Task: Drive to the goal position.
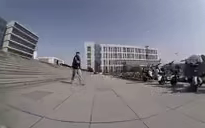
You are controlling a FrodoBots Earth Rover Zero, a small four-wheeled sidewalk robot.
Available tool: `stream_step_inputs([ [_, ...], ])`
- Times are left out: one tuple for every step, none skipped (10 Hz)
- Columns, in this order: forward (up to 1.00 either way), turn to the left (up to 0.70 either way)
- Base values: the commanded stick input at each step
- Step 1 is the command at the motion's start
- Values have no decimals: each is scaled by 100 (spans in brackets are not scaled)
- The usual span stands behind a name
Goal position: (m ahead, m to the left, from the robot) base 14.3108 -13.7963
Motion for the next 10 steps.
stream_step_inputs([
  [50, 0],
  [50, 0],
  [50, 0],
  [50, 0],
  [50, 0],
  [50, 0],
  [50, 0],
  [50, 0],
  [50, 4],
  [50, 35],
])
